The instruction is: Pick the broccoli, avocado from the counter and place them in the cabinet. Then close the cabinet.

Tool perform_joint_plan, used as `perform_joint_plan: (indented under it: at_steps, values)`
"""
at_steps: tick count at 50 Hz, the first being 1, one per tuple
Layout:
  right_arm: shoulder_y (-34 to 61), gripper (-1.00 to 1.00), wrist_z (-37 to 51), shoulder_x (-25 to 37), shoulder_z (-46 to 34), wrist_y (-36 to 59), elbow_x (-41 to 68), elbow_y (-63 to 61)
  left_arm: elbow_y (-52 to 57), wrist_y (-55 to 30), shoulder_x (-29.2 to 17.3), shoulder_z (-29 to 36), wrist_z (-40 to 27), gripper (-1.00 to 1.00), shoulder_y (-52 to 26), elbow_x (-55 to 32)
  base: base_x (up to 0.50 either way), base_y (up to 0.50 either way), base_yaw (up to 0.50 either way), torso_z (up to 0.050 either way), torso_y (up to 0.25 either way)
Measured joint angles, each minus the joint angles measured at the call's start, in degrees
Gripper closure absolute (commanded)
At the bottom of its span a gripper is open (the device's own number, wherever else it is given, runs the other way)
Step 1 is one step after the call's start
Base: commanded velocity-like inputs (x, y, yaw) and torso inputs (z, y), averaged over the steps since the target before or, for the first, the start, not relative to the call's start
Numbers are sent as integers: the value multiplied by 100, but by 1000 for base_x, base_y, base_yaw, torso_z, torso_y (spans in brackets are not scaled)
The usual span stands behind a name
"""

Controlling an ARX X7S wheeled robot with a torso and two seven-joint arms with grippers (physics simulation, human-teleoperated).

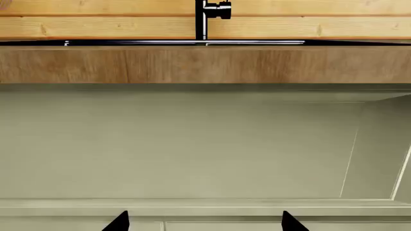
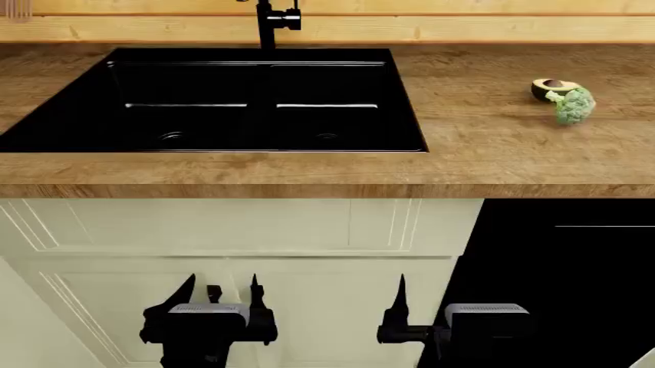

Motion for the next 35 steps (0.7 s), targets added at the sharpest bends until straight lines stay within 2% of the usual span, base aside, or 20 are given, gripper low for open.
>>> perform_joint_plan:
  at_steps: [7, 14, 19, 27, 35]
  values:
    - [-20, -100, 103, 74, -99, 43, 36, -80, 214, -135, -77, 89, -104, -100, 62, -38, 0, 0, 0, 0, 0]
    - [-47, -100, 221, 195, -199, 296, 79, -442, 871, -753, -208, 144, -178, -100, 47, -201, 0, 0, 0, 0, 0]
    - [46, -100, 267, 323, -198, 905, 172, -1062, 1529, -1569, -358, 136, -194, -100, -208, -364, 0, 0, 0, 3, 0]
    - [477, -100, 217, 630, -123, 2241, 395, -2116, 2528, -3145, -655, 45, -53, -100, -1022, -815, 0, -1, 0, 49, 0]
    - [890, -100, 34, 946, 2, 3234, 681, -2824, 3251, -4427, -910, -84, 75, -100, -1799, -1232, 162, -432, 0, 50, 0]
